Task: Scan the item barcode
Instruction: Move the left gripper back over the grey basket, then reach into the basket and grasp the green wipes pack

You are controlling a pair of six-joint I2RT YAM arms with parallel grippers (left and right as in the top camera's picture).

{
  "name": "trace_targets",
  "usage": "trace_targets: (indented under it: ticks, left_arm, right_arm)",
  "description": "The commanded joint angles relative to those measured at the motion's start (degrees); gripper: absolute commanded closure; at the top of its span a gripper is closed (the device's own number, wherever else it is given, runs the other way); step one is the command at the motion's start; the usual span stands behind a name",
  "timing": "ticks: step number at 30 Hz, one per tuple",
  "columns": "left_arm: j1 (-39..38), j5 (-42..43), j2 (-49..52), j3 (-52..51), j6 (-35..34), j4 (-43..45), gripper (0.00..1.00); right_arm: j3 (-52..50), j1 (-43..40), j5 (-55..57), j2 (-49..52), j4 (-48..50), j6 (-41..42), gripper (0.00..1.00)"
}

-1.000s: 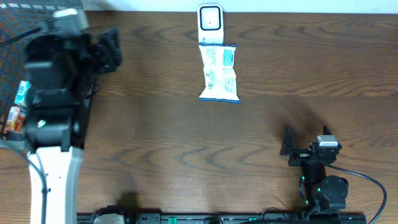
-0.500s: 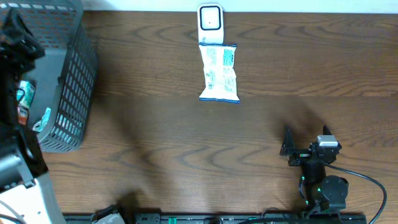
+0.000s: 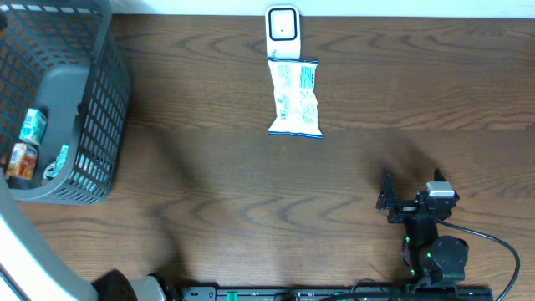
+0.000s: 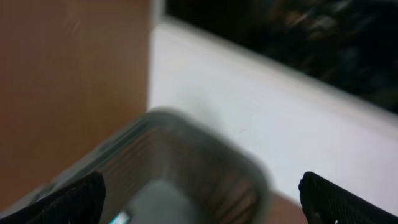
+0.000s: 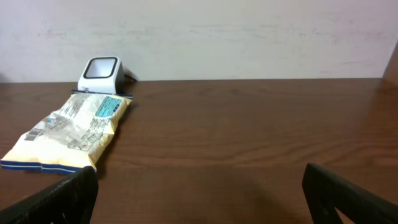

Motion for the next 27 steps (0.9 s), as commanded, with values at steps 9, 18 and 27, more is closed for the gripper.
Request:
trace_targets:
  ticks: [9,18,27]
  left_arm:
    - [8.5,-4.5,3.2,1.1,0.9,-0.8,0.02]
    - [9.1,-7.3,8.9,0.7,0.9,-4.7,0.02]
    - [9.2,-8.0,20.8,0.7,0.9,-18.3,0.21]
  right_arm:
    - [-0.1,0.2,0.0,-0.3,-0.2,0.6,0.01]
    - [-0.1,0.2,0.0,-0.3,-0.2,0.6,0.01]
    - [-0.1,0.2,0.0,-0.3,-0.2,0.6,0.01]
